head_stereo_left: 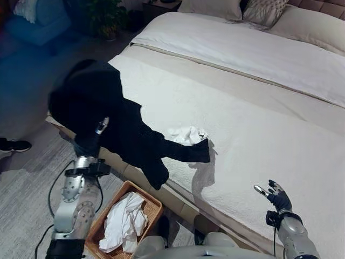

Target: Pick up clothes into the bucket

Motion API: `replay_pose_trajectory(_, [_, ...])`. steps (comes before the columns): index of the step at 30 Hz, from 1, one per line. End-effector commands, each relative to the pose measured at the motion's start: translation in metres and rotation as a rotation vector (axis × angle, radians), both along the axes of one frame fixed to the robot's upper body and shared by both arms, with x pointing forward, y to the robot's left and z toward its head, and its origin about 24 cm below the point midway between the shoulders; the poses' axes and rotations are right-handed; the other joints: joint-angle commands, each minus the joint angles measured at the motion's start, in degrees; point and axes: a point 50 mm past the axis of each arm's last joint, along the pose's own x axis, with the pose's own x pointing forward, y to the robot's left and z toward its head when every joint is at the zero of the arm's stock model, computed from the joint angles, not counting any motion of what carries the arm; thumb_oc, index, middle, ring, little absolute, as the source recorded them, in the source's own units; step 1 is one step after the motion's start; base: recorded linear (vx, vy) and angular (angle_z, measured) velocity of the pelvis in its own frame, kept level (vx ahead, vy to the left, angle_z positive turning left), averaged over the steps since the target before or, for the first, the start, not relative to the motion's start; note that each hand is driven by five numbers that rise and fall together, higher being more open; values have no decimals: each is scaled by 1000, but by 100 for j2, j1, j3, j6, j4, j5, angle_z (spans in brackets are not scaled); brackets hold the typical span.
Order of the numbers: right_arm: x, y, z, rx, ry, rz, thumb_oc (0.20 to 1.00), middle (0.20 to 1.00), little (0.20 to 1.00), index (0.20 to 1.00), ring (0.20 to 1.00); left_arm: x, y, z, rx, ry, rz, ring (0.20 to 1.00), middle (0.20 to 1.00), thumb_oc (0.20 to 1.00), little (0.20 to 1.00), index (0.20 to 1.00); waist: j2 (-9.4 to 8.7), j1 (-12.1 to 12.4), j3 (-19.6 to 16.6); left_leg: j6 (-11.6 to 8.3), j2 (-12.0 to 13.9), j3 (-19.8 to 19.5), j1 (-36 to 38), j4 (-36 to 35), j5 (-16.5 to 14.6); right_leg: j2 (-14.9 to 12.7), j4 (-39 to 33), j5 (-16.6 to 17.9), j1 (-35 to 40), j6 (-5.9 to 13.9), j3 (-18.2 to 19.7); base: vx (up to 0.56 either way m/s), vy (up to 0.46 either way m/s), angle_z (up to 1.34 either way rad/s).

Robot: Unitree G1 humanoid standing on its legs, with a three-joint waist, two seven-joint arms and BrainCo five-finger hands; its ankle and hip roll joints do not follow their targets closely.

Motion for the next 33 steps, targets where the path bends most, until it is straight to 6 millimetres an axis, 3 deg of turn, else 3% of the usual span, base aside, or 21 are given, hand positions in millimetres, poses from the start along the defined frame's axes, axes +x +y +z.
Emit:
replay_pose_trajectory(1, [18,1,5,-49,-12,58,1000,1000,1000,1000,1000,-17,6,62,0,-366,12,200,200,200,200,200,-240,60,-61,-116,64,-82,-69,757,-802,-619,-70,268,-51,459,-37,-18,-3,7])
replay_pose_trajectory(3, [6,3,-10,-45,90,72,1000,1000,1000,1000,1000,-22,9,71,-19,-424,28,200,200,200,200,200,-228,112,-11,-123,47,-127,-96,768,-802,-632,-23,250,-75,453,-70,-23,-2,9])
replay_pose_trajectory(10, [-16,2,-29,-38,241,51,1000,1000,1000,1000,1000,-35,27,93,48,-558,173,200,200,200,200,200,-248,215,49,-149,41,-202,-139,804,-813,-654,32,216,-92,459,-169,-3,-5,9])
replay_pose_trajectory(33, [-17,19,-39,-16,279,100,1000,1000,1000,1000,1000,-51,43,145,108,-855,450,200,200,200,200,200,-296,221,-61,-190,80,-152,-16,739,-855,-645,-73,182,53,479,-186,2,-1,1])
